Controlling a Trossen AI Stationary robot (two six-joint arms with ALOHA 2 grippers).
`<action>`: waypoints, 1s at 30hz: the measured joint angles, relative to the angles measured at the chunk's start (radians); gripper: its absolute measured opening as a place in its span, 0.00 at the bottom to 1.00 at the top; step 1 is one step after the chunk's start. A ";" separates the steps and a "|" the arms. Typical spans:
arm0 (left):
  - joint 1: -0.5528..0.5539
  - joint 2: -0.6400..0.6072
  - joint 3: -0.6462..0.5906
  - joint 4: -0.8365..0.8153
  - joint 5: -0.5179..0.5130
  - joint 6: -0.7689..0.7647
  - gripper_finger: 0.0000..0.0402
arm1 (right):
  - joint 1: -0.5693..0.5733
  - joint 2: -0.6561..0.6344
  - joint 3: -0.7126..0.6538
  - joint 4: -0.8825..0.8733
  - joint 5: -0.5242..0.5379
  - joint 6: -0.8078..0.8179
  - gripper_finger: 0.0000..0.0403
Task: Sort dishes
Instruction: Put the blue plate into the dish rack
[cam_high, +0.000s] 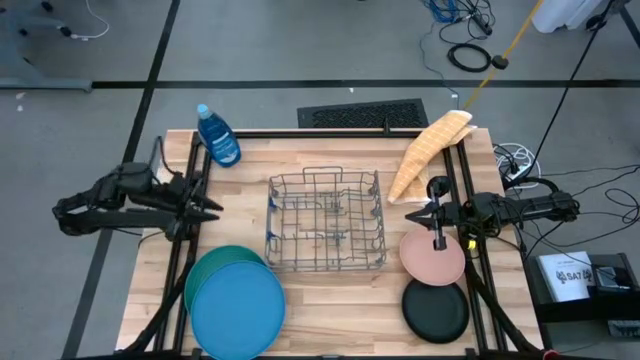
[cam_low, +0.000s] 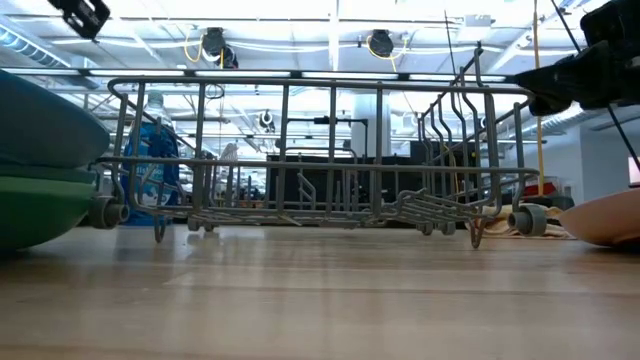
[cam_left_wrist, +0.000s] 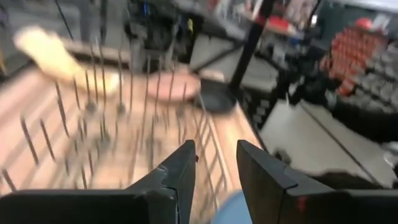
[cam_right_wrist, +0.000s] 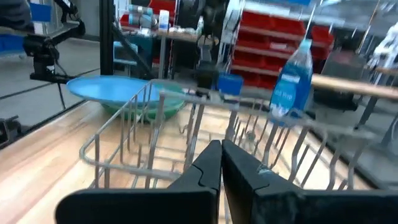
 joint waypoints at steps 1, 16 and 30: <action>0.000 0.011 0.000 -0.035 0.003 -0.009 0.29 | 0.000 0.000 0.000 0.034 -0.004 0.005 0.02; -0.085 0.220 0.000 -0.327 0.066 -0.186 0.30 | 0.000 0.129 0.073 0.731 0.053 0.075 0.02; -0.277 0.335 -0.069 -0.378 0.016 -0.478 0.30 | 0.000 0.762 0.705 0.352 0.049 -0.068 0.02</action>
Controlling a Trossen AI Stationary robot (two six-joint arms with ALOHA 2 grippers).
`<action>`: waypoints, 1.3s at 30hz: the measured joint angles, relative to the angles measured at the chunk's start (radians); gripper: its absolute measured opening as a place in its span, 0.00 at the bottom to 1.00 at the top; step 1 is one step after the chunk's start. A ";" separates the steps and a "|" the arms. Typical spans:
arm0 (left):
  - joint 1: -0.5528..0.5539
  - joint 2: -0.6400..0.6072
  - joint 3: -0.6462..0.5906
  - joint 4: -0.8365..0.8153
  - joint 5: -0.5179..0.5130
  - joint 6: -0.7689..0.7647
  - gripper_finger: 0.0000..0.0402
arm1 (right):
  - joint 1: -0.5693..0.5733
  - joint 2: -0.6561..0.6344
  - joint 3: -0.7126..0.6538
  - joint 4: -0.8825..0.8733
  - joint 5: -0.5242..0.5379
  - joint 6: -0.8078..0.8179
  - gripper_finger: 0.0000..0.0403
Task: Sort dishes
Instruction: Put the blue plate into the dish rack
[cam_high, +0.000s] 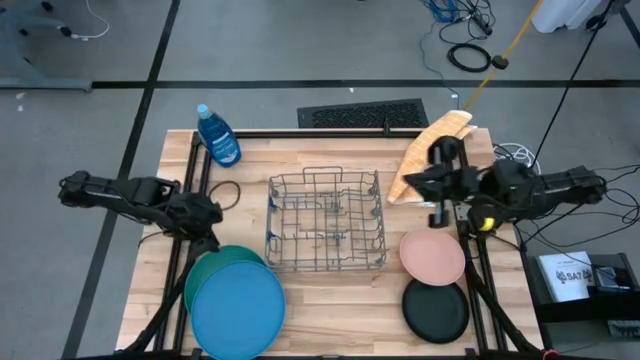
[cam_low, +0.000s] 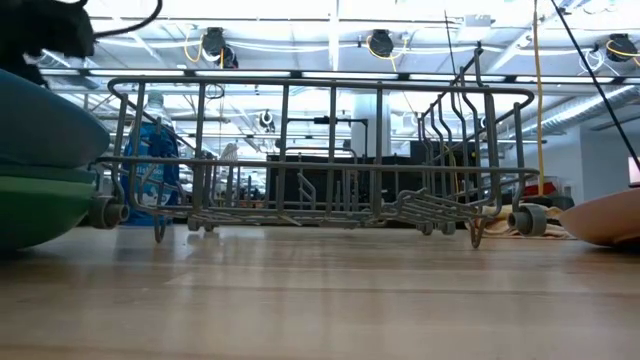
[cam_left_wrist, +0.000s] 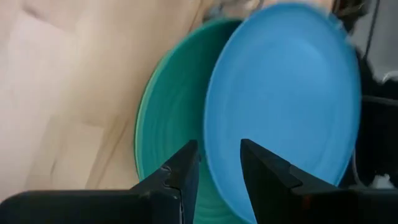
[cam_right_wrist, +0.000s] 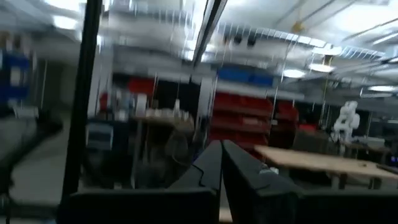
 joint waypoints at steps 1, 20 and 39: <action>-0.019 0.013 -0.009 0.010 -0.001 -0.012 0.30 | 0.000 0.035 0.028 -0.020 -0.001 -0.009 0.02; -0.347 0.301 -0.017 0.185 -0.084 -0.225 0.30 | 0.000 0.433 0.323 0.078 -0.003 -0.024 0.02; -0.474 0.444 -0.018 0.175 -0.174 -0.384 0.30 | 0.000 0.547 0.349 0.076 -0.003 -0.178 0.02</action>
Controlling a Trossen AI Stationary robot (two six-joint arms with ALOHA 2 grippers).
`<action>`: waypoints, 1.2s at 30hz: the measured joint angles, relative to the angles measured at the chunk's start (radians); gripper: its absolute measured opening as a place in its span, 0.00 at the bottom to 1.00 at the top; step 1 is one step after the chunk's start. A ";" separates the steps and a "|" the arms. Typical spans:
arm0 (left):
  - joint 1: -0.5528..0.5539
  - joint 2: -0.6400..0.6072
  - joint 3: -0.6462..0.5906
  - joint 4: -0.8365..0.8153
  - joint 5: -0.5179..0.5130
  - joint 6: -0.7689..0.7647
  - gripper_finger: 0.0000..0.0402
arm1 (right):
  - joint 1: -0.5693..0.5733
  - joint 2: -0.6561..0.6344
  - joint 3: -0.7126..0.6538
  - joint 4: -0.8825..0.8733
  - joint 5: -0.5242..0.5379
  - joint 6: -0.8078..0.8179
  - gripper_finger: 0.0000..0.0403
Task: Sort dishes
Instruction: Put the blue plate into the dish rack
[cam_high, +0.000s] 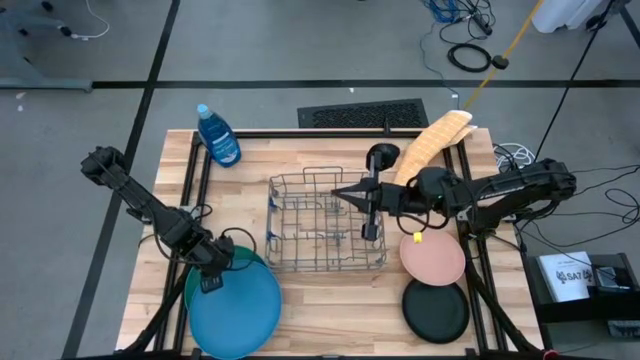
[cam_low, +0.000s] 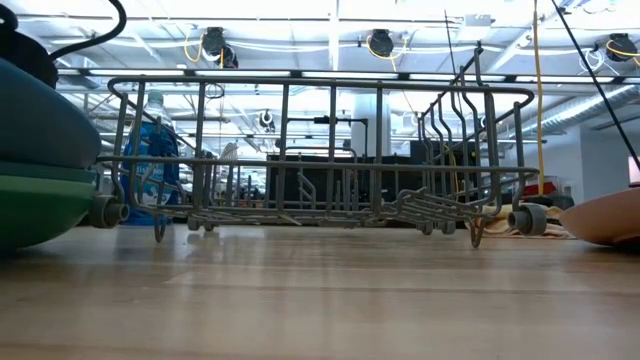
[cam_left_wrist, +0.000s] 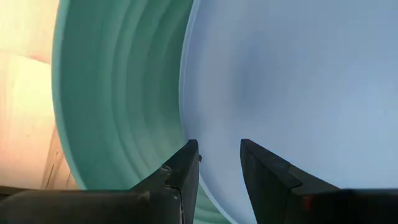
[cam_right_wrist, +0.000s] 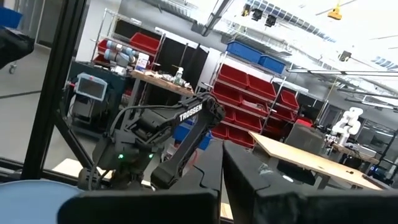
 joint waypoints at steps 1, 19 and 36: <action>0.000 0.000 0.000 0.000 -0.003 -0.001 0.30 | 0.000 0.000 0.000 0.001 0.000 0.000 0.02; 0.000 -0.022 0.000 -0.016 -0.011 0.000 0.30 | 0.000 0.000 0.000 0.001 0.000 0.000 0.02; 0.000 -0.066 0.002 -0.060 -0.057 -0.025 0.29 | 0.000 0.000 0.000 0.000 0.000 0.000 0.02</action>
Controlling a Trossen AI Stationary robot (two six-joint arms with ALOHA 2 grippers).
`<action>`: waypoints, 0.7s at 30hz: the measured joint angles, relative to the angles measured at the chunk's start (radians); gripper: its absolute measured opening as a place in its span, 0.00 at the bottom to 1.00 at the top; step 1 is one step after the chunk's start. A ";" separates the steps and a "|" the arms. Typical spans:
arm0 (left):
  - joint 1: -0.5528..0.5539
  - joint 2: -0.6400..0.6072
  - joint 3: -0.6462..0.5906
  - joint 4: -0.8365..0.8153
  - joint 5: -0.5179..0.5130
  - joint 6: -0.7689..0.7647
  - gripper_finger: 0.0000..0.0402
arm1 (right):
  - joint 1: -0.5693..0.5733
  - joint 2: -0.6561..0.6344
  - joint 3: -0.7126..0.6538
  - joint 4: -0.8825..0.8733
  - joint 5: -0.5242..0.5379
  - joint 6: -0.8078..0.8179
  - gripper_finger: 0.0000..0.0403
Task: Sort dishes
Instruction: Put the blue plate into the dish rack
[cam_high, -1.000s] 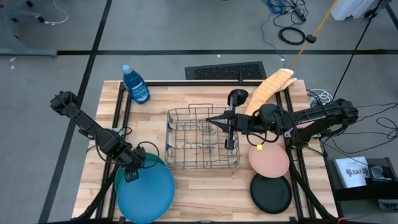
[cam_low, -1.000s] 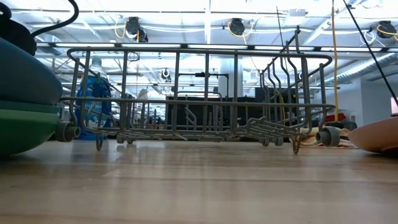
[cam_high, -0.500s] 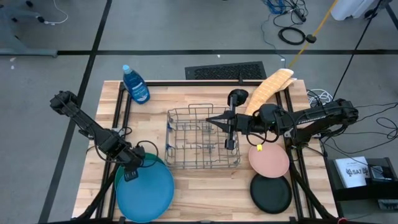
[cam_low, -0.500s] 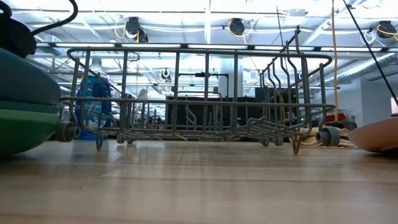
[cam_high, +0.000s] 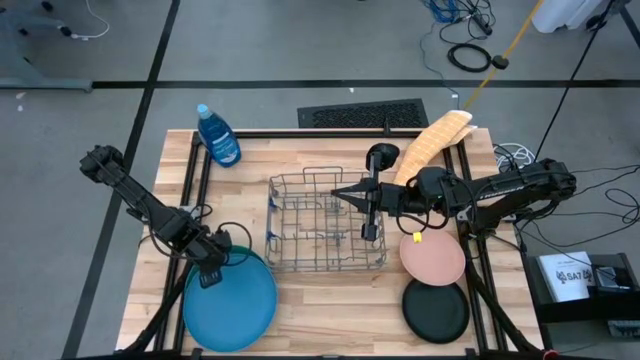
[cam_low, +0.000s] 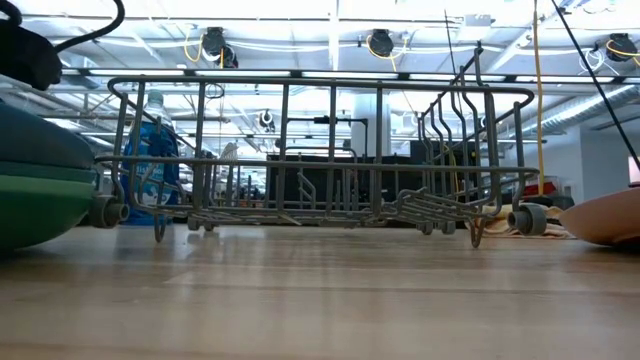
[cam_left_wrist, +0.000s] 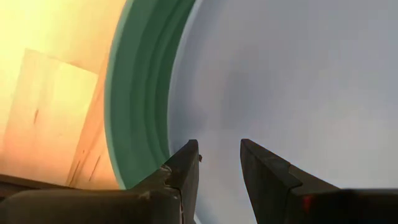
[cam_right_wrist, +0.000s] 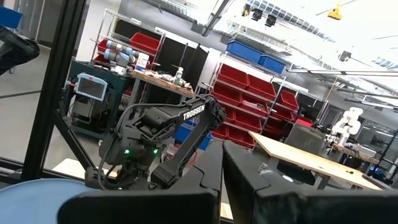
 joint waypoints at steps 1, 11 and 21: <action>0.000 0.000 0.001 0.001 0.001 0.001 0.29 | 0.000 0.000 0.000 0.000 0.000 0.000 0.02; 0.000 0.000 0.003 0.123 0.035 0.053 0.29 | 0.000 0.000 0.000 -0.005 0.000 -0.001 0.02; 0.001 0.000 0.004 0.154 0.111 0.056 0.29 | 0.000 0.000 0.000 -0.009 -0.001 -0.003 0.02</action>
